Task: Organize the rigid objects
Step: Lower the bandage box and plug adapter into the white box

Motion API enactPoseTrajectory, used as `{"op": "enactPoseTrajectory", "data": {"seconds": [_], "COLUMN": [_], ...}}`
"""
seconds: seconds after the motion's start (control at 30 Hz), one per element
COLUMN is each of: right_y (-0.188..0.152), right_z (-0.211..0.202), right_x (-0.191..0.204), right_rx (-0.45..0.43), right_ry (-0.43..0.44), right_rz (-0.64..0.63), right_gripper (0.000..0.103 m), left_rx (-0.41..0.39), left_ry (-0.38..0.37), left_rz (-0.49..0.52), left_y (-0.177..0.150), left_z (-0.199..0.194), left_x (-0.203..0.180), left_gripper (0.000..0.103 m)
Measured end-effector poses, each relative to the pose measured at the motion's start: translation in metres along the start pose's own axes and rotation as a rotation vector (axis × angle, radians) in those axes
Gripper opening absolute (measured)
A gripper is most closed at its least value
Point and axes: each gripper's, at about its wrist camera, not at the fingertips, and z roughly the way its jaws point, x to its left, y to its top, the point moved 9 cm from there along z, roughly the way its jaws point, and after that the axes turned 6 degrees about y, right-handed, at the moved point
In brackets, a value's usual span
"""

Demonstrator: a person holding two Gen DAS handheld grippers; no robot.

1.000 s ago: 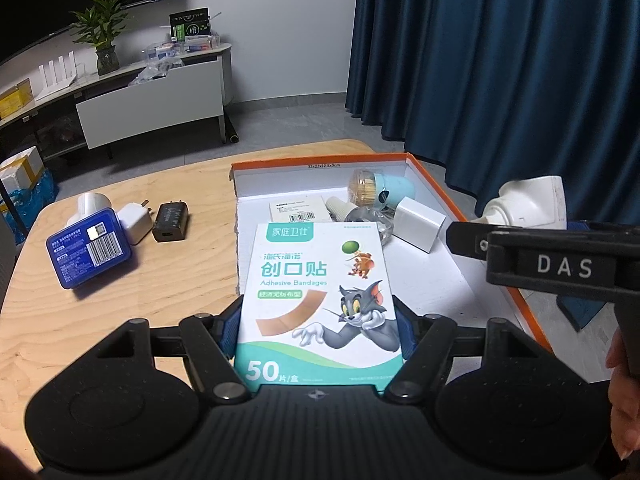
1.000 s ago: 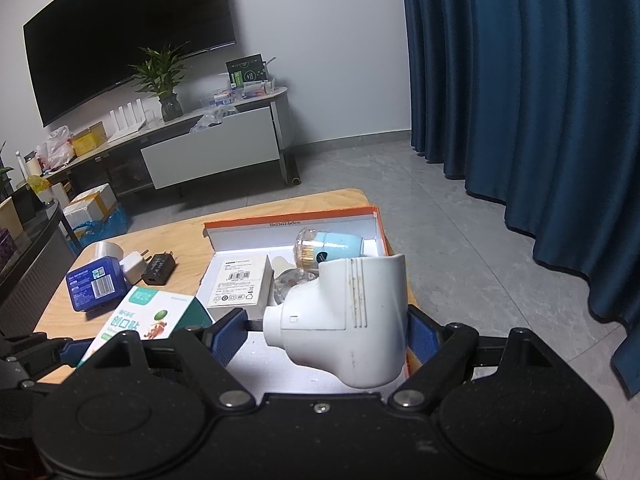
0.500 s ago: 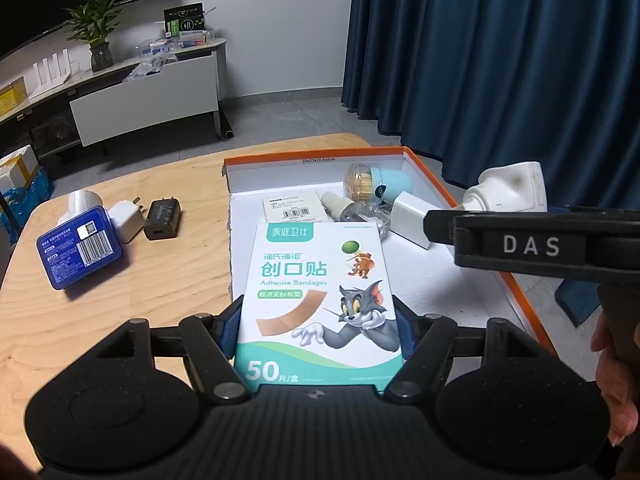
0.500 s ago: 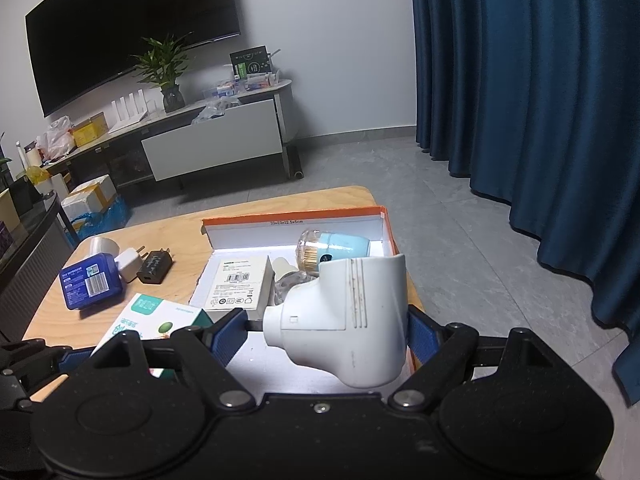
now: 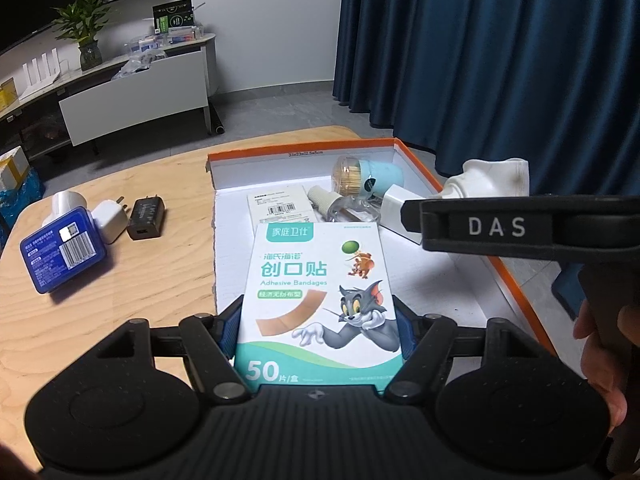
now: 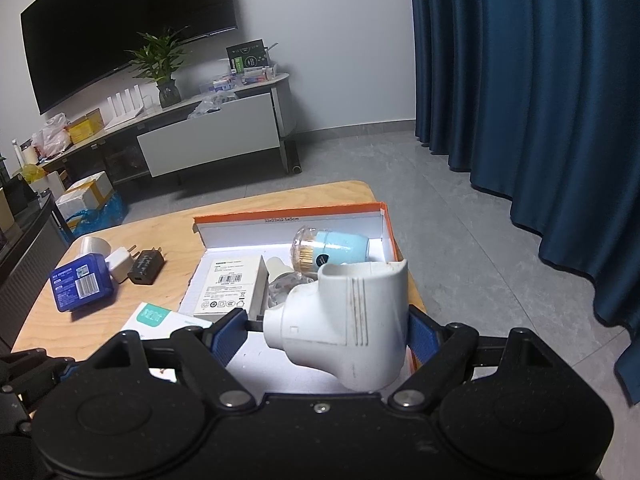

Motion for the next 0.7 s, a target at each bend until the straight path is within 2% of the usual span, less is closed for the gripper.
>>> {"op": "enactPoseTrajectory", "data": {"seconds": [0.43, 0.7], "right_y": [0.008, 0.019], "right_z": [0.02, 0.011], "right_x": [-0.009, -0.014], "right_rx": [0.01, -0.054], "right_ry": [-0.018, -0.018], "right_rz": [0.0, 0.014], "right_gripper": [0.099, 0.099], "left_rx": [0.017, 0.029], "left_ry": [-0.003, -0.012], "left_rz": [0.003, 0.012], "left_y": [0.0, -0.001], "left_z": [0.008, 0.014], "left_x": [-0.004, -0.008], "left_gripper": [0.072, 0.072]}}
